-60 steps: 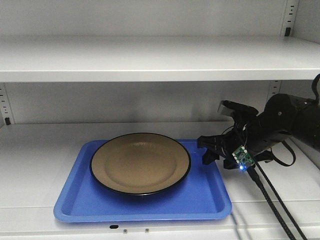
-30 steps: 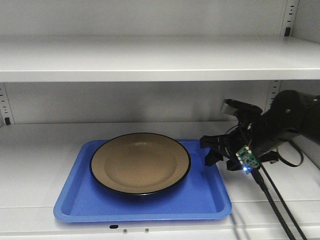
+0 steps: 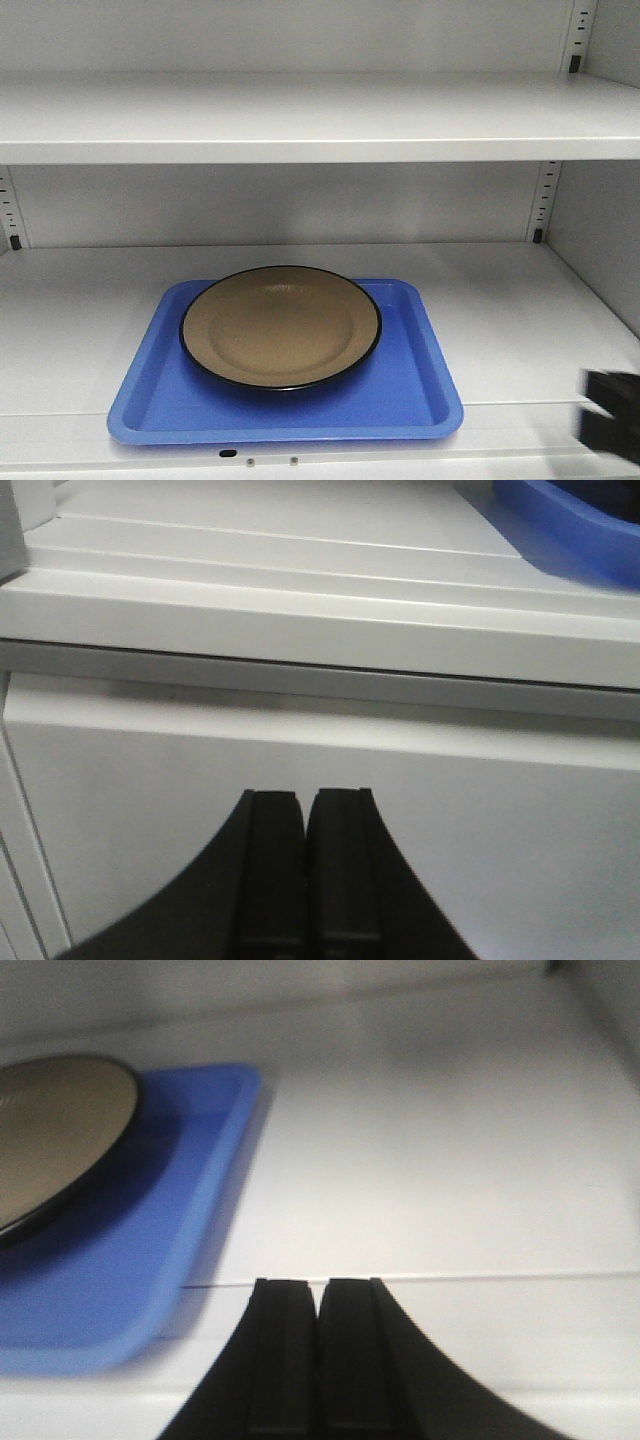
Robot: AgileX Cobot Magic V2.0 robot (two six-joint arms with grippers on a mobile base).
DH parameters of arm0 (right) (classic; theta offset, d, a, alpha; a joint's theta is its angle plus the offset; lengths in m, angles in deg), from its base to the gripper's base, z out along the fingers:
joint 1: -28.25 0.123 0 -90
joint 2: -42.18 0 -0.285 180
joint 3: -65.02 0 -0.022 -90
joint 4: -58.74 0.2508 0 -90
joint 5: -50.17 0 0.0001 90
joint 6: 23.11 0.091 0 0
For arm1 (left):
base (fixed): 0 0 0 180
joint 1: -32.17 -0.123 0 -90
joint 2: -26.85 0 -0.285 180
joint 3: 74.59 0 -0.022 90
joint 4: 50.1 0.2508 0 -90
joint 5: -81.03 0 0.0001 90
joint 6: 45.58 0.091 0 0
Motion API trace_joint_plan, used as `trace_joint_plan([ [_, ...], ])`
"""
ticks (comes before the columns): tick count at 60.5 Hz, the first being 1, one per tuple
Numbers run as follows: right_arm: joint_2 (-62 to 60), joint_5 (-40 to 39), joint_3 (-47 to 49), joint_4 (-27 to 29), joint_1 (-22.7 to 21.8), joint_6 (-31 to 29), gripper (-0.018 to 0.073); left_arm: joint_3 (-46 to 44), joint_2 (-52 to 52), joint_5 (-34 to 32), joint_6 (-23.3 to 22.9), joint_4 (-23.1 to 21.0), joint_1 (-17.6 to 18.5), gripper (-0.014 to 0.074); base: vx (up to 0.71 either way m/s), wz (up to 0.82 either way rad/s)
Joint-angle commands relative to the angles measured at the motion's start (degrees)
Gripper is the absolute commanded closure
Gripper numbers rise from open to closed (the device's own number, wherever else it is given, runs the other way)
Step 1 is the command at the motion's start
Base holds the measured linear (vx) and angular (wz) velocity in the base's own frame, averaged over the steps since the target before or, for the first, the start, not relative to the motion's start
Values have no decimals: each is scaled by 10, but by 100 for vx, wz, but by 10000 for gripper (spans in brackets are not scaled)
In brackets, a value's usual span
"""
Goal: Place disk in tray to left cabinet
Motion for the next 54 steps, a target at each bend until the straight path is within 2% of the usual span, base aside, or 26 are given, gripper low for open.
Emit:
trace_joint_plan([
  [1,-104,-73,-68,-19,-43,-1,574,8,-10,-45,0,-2,-1,603,0,0],
  [6,-188,-72,-135,-60,-72,-1,571,8,-10,-45,0,-2,-1,603,0,0],
  [10,-250,-64,-179,-84,-76,-1,571,8,-10,-45,0,-2,-1,603,0,0],
  [25,-493,-67,-343,-84,-76,-1,568,8,-10,-45,0,-2,-1,603,0,0],
  [28,-486,-94,-374,-84,-74,-1,568,8,-10,-45,0,-2,-1,603,0,0],
  [32,-474,-57,-368,-84,-74,-1,566,8,-9,-42,0,-2,-1,603,0,0],
  [54,-475,-50,-369,-84,-76,-2,565,8,-12,-42,0,-2,-1,603,0,0],
])
